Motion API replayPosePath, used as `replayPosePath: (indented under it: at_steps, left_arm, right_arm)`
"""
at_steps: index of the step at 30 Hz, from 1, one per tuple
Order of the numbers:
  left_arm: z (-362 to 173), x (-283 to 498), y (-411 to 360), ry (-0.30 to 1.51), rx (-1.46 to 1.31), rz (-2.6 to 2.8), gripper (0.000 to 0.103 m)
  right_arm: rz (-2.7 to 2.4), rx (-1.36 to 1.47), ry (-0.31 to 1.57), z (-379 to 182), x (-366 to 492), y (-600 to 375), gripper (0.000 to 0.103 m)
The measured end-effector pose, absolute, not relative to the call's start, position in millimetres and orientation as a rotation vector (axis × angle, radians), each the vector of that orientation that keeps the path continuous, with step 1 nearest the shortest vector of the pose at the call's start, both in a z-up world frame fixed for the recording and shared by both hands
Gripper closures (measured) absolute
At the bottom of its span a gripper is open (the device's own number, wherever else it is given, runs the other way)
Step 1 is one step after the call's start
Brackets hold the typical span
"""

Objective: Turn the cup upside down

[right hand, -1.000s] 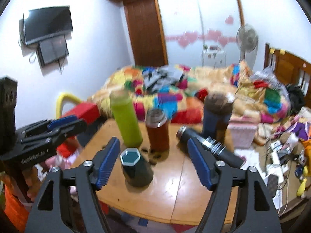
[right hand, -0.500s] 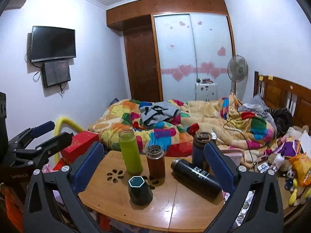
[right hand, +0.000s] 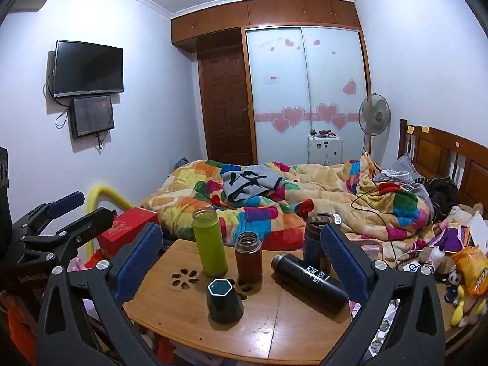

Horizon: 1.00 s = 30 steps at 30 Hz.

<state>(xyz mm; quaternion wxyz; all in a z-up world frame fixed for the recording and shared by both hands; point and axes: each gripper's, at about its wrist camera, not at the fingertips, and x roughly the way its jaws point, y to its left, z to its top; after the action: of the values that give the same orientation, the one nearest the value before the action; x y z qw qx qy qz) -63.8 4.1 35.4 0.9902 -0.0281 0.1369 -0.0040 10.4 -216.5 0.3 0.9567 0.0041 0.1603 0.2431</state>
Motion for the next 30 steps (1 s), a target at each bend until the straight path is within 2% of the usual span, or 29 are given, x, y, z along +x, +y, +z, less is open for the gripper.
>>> replayPosePath:
  at_steps: [30]
  left_arm:
    - [31.7, -60.3, 3.0, 0.283, -0.06, -0.011, 0.0]
  right_arm:
    - [0.485, 0.024, 0.329, -0.2, 12.4, -225.6, 0.0]
